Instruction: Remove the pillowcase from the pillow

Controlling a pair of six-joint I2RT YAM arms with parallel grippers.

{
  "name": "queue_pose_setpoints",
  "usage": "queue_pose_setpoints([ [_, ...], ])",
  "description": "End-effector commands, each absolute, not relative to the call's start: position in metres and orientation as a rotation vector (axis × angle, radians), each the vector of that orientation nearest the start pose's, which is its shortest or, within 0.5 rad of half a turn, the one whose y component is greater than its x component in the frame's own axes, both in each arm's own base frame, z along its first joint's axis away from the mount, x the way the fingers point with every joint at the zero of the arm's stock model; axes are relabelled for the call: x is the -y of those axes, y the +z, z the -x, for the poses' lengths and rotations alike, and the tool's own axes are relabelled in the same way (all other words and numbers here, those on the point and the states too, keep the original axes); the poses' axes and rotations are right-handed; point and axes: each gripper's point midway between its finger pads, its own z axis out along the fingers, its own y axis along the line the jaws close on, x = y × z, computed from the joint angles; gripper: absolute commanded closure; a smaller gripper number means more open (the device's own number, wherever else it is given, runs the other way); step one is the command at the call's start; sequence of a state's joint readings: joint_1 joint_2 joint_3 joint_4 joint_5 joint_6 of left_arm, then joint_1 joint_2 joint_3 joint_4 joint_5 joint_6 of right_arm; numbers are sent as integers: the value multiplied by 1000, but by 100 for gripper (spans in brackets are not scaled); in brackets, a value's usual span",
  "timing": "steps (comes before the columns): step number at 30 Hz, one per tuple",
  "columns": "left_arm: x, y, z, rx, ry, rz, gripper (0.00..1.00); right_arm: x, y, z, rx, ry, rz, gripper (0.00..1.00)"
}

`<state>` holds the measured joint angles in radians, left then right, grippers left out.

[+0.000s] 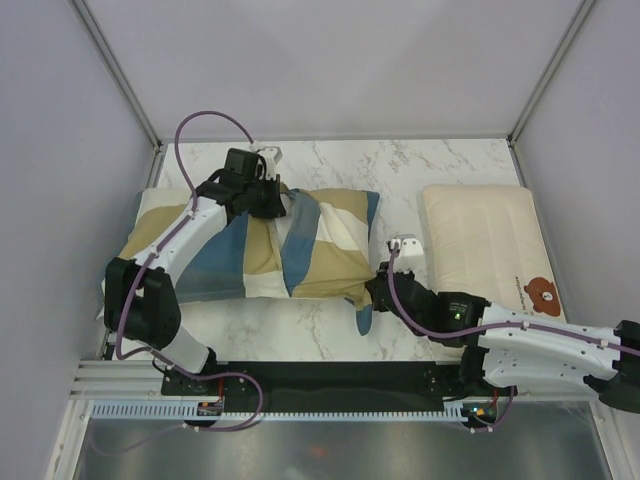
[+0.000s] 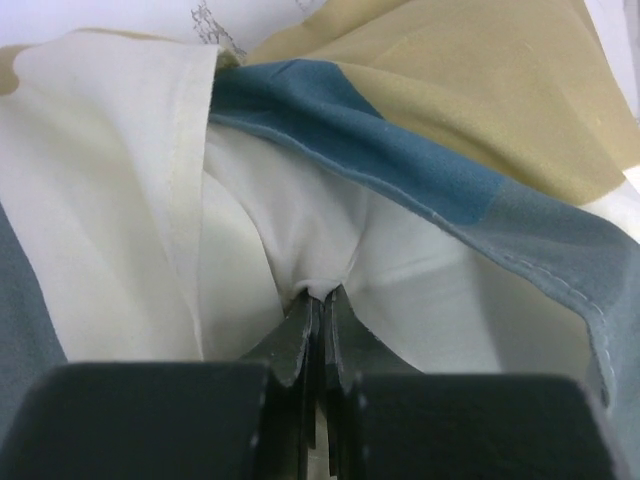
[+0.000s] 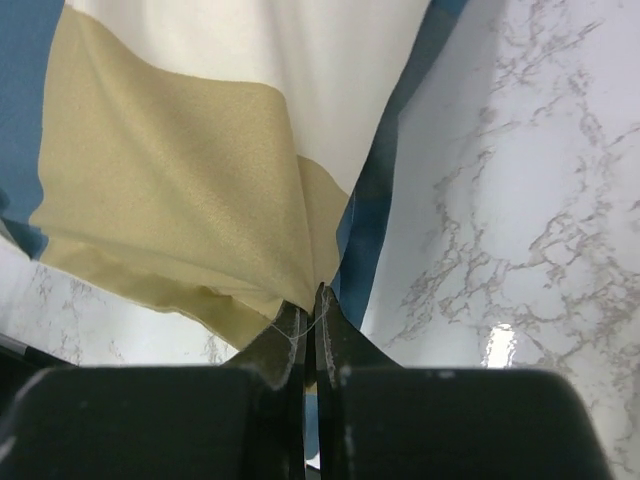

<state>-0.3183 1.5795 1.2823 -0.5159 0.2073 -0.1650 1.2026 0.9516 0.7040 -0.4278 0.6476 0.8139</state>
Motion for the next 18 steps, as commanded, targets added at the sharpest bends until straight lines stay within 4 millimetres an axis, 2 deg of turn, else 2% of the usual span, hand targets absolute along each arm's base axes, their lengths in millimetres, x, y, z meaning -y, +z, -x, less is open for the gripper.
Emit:
queue_pose_setpoints([
  [1,92,165,-403,-2332,-157,-119,98,-173,148,-179,-2178,208,120,100],
  [2,98,169,-399,-2324,-205,-130,98,-168,147,-184,-2179,184,117,100],
  [3,99,183,-395,-2290,-224,-128,98,-169,148,-187,-2180,186,119,100],
  [5,104,190,-386,-2274,-275,-133,98,-167,147,-201,-2179,169,92,100],
  [6,107,200,-380,-2246,-302,-140,98,-172,148,-206,-2176,187,117,100],
  [9,116,204,-363,-2230,-391,-158,98,-172,142,-226,-2181,154,112,100],
  [12,117,209,-347,-2205,-421,-171,98,-171,133,-243,-2203,154,97,100],
  [15,120,209,-334,-2192,-456,-191,98,-157,127,-260,-2226,130,68,100],
  [16,120,205,-330,-2200,-461,-193,98,-143,127,-271,-2224,107,21,100],
  [18,121,206,-325,-2190,-481,-198,98,-135,122,-280,-2240,133,-2,100],
])
